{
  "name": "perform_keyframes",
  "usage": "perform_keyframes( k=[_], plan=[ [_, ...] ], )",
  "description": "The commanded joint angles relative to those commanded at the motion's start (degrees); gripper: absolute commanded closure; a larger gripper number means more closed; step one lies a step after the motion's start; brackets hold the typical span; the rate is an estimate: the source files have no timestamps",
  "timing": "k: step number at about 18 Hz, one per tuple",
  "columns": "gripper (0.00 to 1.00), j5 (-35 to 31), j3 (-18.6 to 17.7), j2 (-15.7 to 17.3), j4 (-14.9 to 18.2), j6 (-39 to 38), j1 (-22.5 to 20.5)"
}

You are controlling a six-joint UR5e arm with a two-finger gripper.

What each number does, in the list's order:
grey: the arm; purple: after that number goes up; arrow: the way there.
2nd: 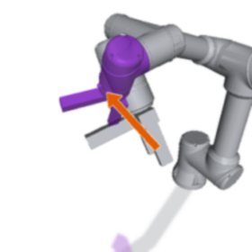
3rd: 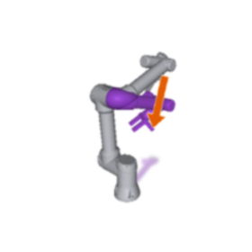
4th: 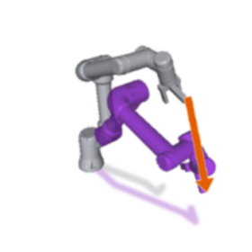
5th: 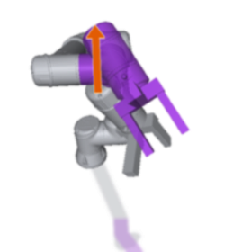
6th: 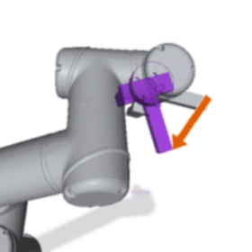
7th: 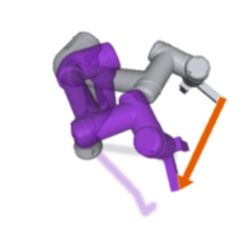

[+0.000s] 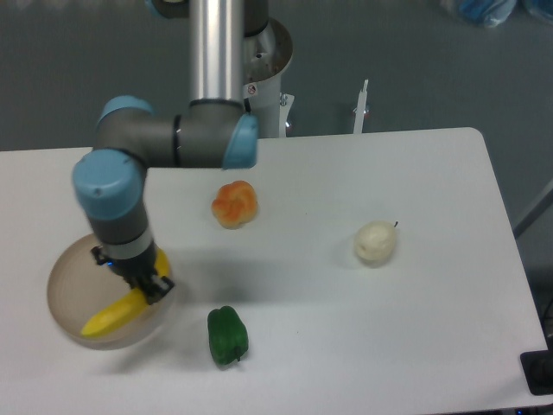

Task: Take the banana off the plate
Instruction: 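Lift the banana off the plate and carry it toward the pear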

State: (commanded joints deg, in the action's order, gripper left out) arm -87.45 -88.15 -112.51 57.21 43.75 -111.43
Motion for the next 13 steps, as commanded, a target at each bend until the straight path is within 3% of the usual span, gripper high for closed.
perform_keyframes(
  k=[4, 8, 13],
  plan=[
    [1.00, -0.26, 0.00, 2.20, 3.86, 6.95, -6.59],
    [1.00, -0.53, -0.35, 3.96, 7.20, 21.07, -15.11],
    [1.00, -0.70, -0.17, 3.00, 7.21, 32.61, -21.71]
  ],
)
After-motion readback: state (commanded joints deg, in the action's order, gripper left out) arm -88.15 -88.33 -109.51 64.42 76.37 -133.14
